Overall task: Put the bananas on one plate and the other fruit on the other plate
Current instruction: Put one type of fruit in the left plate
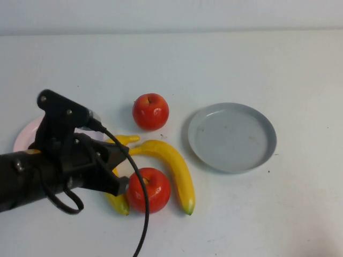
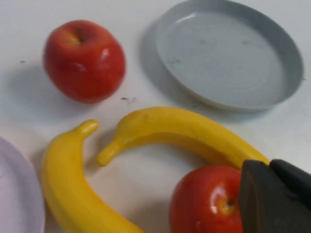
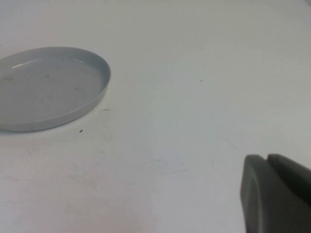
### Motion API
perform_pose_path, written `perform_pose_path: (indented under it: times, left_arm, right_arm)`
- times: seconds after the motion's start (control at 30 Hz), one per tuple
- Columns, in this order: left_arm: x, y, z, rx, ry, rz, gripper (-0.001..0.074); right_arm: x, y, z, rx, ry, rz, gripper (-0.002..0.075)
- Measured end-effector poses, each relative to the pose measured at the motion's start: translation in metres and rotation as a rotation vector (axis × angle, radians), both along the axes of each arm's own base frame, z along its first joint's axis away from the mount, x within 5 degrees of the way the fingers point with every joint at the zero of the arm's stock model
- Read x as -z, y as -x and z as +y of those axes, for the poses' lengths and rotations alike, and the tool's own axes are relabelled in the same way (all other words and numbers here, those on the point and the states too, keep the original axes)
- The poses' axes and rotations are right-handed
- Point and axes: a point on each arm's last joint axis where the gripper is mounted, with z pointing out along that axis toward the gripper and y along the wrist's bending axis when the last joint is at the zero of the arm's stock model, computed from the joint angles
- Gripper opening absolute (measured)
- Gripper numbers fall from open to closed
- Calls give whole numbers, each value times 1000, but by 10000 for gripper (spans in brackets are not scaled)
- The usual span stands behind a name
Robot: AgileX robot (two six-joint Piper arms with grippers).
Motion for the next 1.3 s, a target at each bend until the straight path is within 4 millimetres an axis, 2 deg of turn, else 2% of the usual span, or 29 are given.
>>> perform_pose_path:
  times: [0.1,0.23,0.4,0.6,0.67,0.7,0.8,0.83,0.87,0.93,1.03,1.3]
  left_arm:
    - [-6,2,3,-104,1,-14,-2]
    - [-10,10,-1,-111,-17,-53,-2]
    - [15,28,-11,-99,44,-129,-2]
    - [40,52,-9,6,150,-374,9]
    - [45,56,-8,21,175,-413,57]
    - [47,56,-8,29,172,-417,106]
    - [55,55,-11,45,151,-404,314]
    - [58,54,-13,51,145,-400,437]
    - [61,53,-14,56,138,-395,512]
    - [66,50,-17,61,139,-394,617]
    - [72,47,-21,67,139,-402,667]
    - [90,41,-26,80,97,-376,669]
  right_arm:
    - [0,0,0,0,0,0,-17]
    - [0,0,0,0,0,0,-17]
    - [0,0,0,0,0,0,-17]
    - [0,0,0,0,0,0,-17]
    - [0,0,0,0,0,0,-17]
    - [0,0,0,0,0,0,-17]
    - [0,0,0,0,0,0,-17]
    - [0,0,0,0,0,0,-17]
    - [0,0,0,0,0,0,-17]
    - [0,0,0,0,0,0,-17]
    - [0,0,0,0,0,0,-17]
    - [0,0,0,0,0,0,-17]
